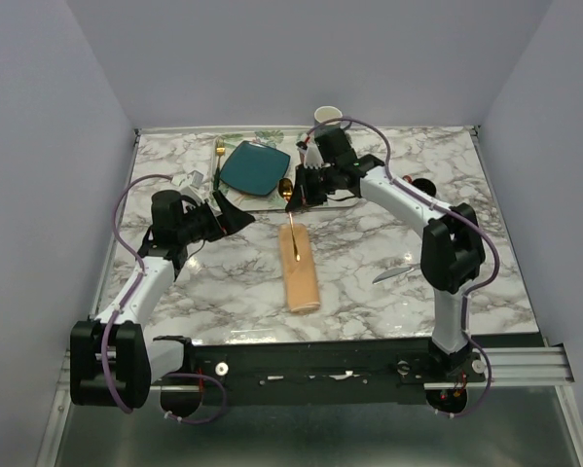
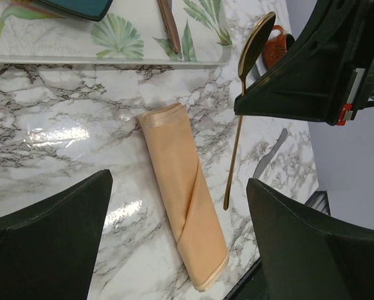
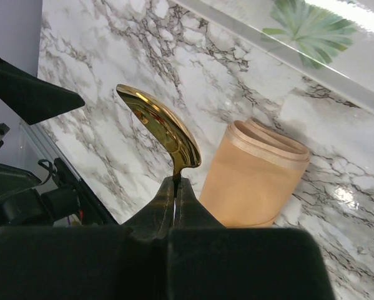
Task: Fold the napkin into a case and place the utensils inside
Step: Insert the spoon into the folded napkin.
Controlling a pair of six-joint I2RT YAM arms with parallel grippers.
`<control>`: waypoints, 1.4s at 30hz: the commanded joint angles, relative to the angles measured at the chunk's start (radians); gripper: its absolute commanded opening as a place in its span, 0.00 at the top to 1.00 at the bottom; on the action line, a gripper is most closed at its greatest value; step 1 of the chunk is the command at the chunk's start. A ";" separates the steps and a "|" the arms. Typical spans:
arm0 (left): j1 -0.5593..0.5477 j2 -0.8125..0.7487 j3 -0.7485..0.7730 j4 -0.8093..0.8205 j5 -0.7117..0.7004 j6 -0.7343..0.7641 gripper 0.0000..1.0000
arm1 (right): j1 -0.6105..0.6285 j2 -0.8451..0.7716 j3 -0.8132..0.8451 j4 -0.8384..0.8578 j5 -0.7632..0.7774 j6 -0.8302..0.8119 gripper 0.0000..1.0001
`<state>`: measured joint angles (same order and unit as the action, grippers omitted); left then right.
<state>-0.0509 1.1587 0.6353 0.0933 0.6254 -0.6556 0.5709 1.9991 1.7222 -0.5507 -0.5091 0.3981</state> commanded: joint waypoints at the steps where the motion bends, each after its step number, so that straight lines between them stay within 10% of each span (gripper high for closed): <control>1: 0.013 -0.024 -0.006 -0.040 0.030 0.024 0.01 | 0.015 0.027 -0.061 0.101 -0.042 -0.004 0.99; 42: 0.033 -0.125 -0.062 -0.181 0.013 0.099 0.01 | 0.041 0.128 -0.066 0.189 0.018 0.013 0.99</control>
<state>-0.0273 1.0641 0.5846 -0.0673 0.6296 -0.5812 0.6044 2.1021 1.6077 -0.3843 -0.5320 0.4431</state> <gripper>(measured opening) 0.985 0.015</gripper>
